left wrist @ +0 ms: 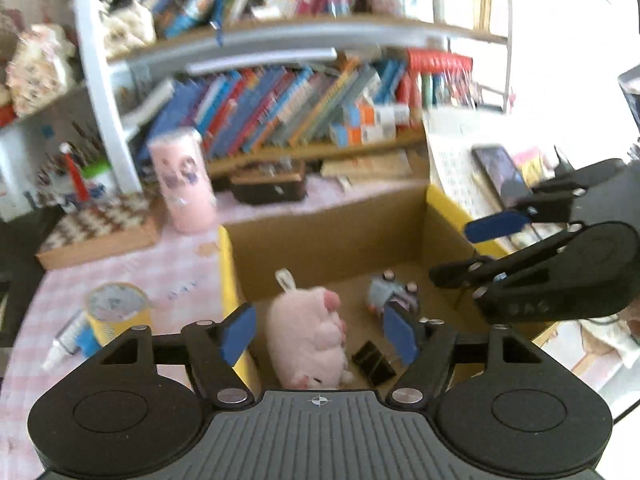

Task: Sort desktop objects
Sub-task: 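Lower the clip and plug into the yellow box and open both tools, then withdraw both tools from the box and move toward the tape and glue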

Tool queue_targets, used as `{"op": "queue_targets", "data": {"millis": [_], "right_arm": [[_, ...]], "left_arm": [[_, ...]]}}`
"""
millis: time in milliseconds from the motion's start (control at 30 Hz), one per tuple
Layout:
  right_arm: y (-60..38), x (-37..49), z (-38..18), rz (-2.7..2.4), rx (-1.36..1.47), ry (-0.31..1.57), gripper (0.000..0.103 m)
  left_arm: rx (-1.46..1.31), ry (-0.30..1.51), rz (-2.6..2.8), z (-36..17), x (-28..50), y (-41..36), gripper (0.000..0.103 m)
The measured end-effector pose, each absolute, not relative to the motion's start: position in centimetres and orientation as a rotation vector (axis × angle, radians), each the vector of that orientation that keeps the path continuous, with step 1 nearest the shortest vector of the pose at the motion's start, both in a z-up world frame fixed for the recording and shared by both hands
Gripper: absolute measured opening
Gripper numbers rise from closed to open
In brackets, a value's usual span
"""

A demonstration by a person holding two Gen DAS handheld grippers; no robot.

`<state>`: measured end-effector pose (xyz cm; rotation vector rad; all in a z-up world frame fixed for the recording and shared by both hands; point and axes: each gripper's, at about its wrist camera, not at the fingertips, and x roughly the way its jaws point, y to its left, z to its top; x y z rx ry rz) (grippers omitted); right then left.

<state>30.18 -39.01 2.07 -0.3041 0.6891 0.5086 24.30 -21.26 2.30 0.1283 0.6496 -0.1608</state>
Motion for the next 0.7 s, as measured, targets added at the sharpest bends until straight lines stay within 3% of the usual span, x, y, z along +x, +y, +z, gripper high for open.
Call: {"op": "queue_targets", "data": {"millis": [333, 400, 533, 700], "right_arm": [[-40.8, 23.3, 4.6, 0.298, -0.024, 0.526, 0.047], [-40.8, 22.0, 4.4, 0.259, 0.026, 0.515, 0.056], [-40.2, 19.3, 3.8, 0.201, 0.085, 0.524, 0.056], [-38.5, 15.9, 2.9, 0.116, 0.113, 0.533, 0.056]], "left_arm": [[0.045, 0.550, -0.072, 4.0, 19.3, -18.2, 0.077], [0.040, 0.526, -0.043, 4.0, 18.2, -17.7, 0.077], [0.008, 0.462, 0.018, 4.0, 16.0, -16.4, 0.085], [0.010, 0.491, 0.019, 3.2, 14.4, -14.1, 0.085]]}}
